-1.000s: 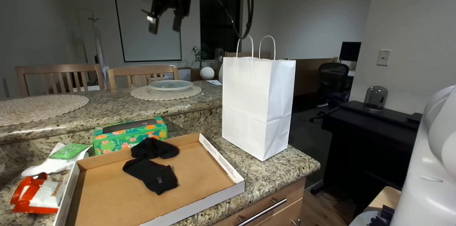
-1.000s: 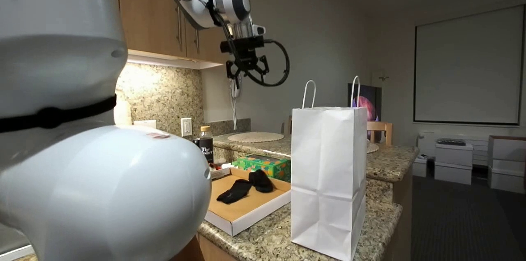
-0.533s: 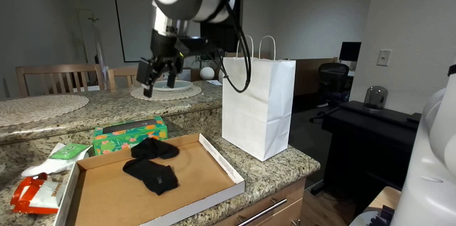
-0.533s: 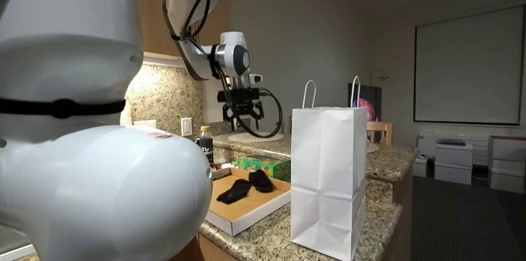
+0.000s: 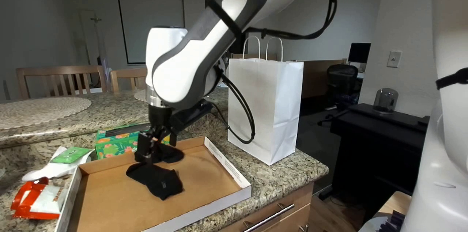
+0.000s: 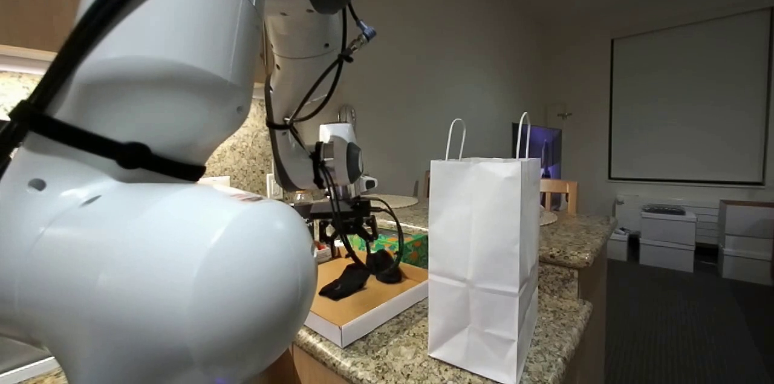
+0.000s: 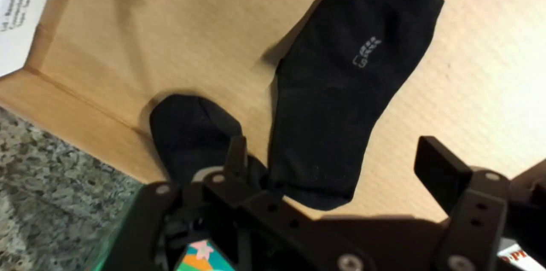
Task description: Place the black socks inside the white paper bag
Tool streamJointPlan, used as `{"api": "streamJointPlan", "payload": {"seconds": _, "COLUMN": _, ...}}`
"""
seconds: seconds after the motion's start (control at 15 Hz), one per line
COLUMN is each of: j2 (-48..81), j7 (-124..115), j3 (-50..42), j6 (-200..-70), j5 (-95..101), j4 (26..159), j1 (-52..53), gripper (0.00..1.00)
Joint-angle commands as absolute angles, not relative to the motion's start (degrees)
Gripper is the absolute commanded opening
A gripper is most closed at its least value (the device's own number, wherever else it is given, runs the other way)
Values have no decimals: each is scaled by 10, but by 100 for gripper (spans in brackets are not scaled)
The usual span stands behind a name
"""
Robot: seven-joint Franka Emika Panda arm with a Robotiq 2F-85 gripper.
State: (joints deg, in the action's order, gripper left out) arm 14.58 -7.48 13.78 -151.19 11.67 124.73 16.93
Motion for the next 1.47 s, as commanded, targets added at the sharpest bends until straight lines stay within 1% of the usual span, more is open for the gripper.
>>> {"api": "streamJointPlan", "payload": {"seconds": 0.0, "j2": 208, "j7": -121, "j3": 108, "j6": -1512, "j5": 157, "j4": 1201, "j1": 205, "gripper": 100}}
{"api": "streamJointPlan", "payload": {"seconds": 0.2, "j2": 244, "j7": -118, "j3": 97, "j6": -1490, "j5": 153, "j4": 1177, "j1": 225, "gripper": 100}}
{"api": "streamJointPlan", "payload": {"seconds": 0.27, "j2": 253, "j7": -117, "j3": 92, "j6": -1484, "j5": 152, "j4": 1170, "j1": 230, "gripper": 75}}
{"api": "streamJointPlan", "payload": {"seconds": 0.33, "j2": 261, "j7": -115, "j3": 88, "j6": -1478, "j5": 151, "j4": 1164, "j1": 234, "gripper": 74}}
{"api": "streamJointPlan", "payload": {"seconds": 0.53, "j2": 280, "j7": -108, "j3": 83, "j6": -1457, "j5": 148, "j4": 1146, "j1": 240, "gripper": 53}}
{"api": "streamJointPlan", "payload": {"seconds": 0.73, "j2": 282, "j7": -105, "j3": 84, "j6": -1431, "j5": 145, "j4": 1132, "j1": 239, "gripper": 34}}
{"api": "streamJointPlan", "payload": {"seconds": 0.93, "j2": 277, "j7": -106, "j3": 86, "j6": -1415, "j5": 144, "j4": 1128, "j1": 238, "gripper": 14}}
{"api": "streamJointPlan", "payload": {"seconds": 1.0, "j2": 275, "j7": -107, "j3": 86, "j6": -1409, "j5": 143, "j4": 1128, "j1": 238, "gripper": 11}}
{"api": "streamJointPlan", "payload": {"seconds": 1.27, "j2": 243, "j7": -110, "j3": 89, "j6": -1387, "j5": 138, "j4": 1132, "j1": 234, "gripper": 5}}
{"api": "streamJointPlan", "payload": {"seconds": 1.4, "j2": 207, "j7": -110, "j3": 89, "j6": -1383, "j5": 140, "j4": 1139, "j1": 232, "gripper": 11}}
